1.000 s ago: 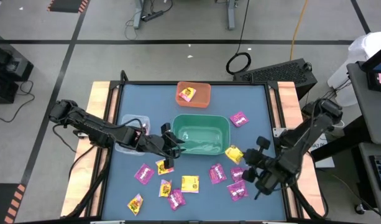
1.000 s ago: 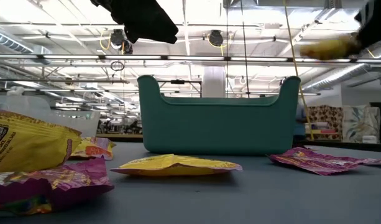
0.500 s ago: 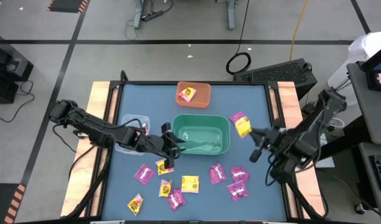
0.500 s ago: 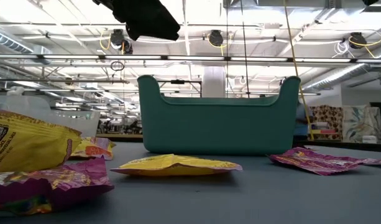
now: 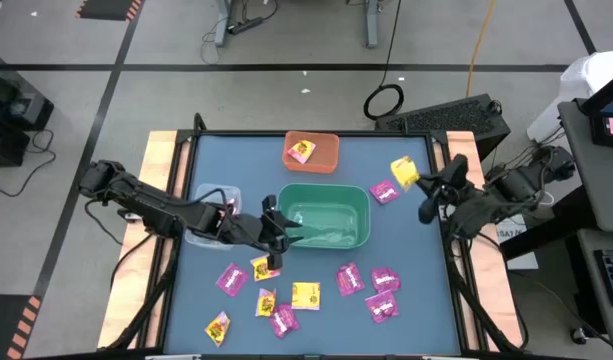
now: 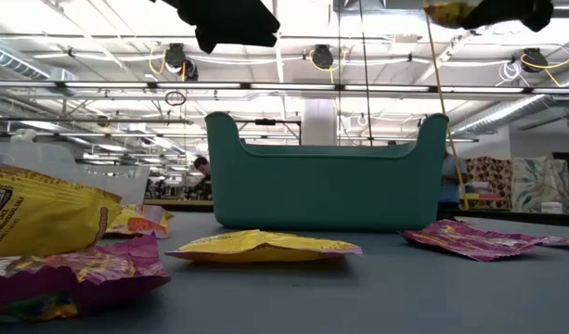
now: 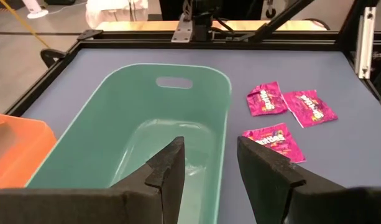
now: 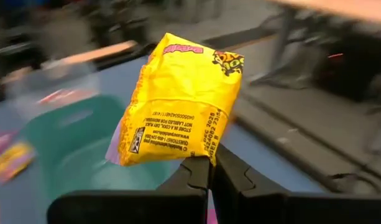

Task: Sort candy
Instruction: Put the yellow candy into the orange bin

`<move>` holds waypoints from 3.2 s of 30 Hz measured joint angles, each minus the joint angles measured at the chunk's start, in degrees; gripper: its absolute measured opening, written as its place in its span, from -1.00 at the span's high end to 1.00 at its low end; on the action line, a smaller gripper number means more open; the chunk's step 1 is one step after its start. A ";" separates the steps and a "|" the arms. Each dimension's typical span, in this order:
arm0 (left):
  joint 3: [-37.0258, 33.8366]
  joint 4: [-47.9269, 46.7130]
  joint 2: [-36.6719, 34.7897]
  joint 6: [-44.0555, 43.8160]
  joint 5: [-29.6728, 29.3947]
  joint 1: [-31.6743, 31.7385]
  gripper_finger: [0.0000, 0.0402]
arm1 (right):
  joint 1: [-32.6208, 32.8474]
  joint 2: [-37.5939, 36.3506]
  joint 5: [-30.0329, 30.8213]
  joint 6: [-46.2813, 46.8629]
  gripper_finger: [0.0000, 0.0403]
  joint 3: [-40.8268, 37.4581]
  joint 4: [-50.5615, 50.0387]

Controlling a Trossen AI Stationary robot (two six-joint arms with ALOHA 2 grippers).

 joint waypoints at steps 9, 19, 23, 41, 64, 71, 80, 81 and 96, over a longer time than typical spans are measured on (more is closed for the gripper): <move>0.00 0.47 0.00 -0.15 -0.04 1.17 0.24 | -0.18 -6.28 -7.00 -32.84 1.00 -0.09 31.18; 0.02 0.42 0.00 -0.14 -0.04 1.17 0.24 | -4.84 -12.52 -17.28 -47.14 1.00 -9.92 61.62; 0.02 0.38 0.00 -0.17 -0.04 1.17 0.24 | -6.40 -13.15 -19.52 -46.76 1.00 -14.21 69.29; 0.04 0.17 0.00 -0.12 -0.04 1.17 0.24 | -8.35 -13.14 -19.62 -62.32 1.00 -16.09 68.51; 0.04 -0.59 0.00 2.99 -0.06 1.17 0.24 | -8.35 -9.89 -11.54 -88.41 1.00 -16.09 50.42; 0.04 -0.40 0.00 3.74 -2.13 1.20 0.24 | -8.35 -9.85 -11.99 -84.23 1.00 -16.09 49.83; 0.04 3.47 0.00 4.51 -4.72 1.22 0.24 | -10.05 -9.44 -9.38 -49.62 1.00 -16.07 50.27; 0.04 3.85 0.00 4.52 -4.72 1.22 0.24 | -10.47 -9.19 -9.21 -46.31 1.00 -16.06 49.92; 0.04 5.20 0.00 8.46 -16.78 1.24 0.24 | -30.33 3.46 -22.25 -47.38 1.00 -20.39 66.11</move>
